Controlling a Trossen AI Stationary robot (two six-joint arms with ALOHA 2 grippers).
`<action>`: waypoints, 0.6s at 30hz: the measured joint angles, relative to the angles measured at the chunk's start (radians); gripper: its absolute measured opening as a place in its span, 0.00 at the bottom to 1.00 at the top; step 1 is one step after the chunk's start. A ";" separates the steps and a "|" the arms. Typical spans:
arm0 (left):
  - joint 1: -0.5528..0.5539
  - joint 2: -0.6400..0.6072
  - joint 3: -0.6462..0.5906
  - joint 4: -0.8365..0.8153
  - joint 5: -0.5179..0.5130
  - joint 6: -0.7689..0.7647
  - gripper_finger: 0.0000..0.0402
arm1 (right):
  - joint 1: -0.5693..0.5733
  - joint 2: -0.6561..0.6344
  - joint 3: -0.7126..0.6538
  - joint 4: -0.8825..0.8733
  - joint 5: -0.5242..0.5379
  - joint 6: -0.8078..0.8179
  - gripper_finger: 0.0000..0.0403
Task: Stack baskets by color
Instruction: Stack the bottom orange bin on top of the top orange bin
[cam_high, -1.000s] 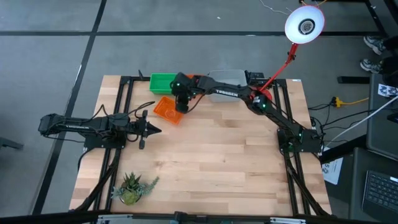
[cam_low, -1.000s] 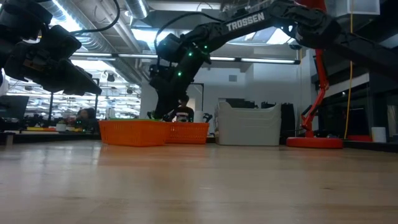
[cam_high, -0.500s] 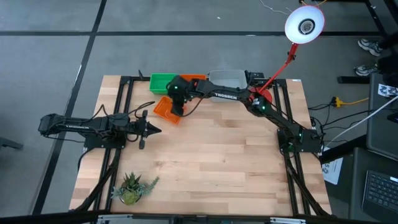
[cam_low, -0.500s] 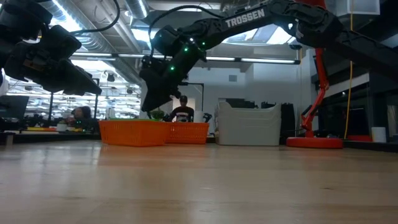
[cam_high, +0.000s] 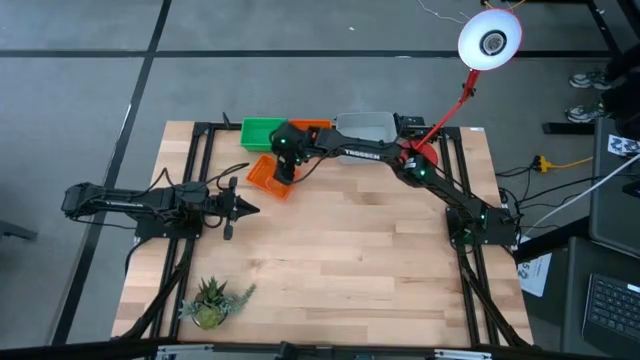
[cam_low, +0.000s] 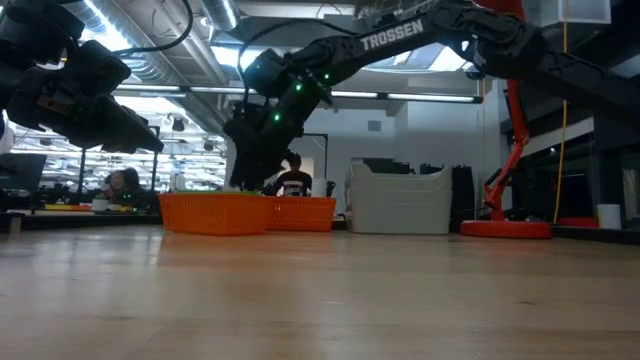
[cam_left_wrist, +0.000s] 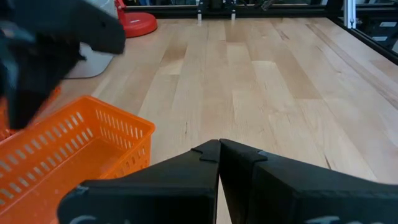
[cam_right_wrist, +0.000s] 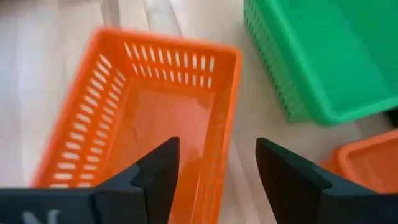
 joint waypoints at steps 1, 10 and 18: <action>0.000 0.000 0.000 0.000 0.000 0.000 0.00 | 0.000 0.007 -0.001 -0.006 0.000 0.003 0.52; 0.000 0.000 0.000 0.000 0.000 0.000 0.00 | 0.000 0.064 -0.001 -0.005 0.045 0.005 0.50; 0.000 0.000 0.000 0.000 0.000 0.000 0.00 | 0.000 0.072 -0.001 0.000 0.053 0.002 0.38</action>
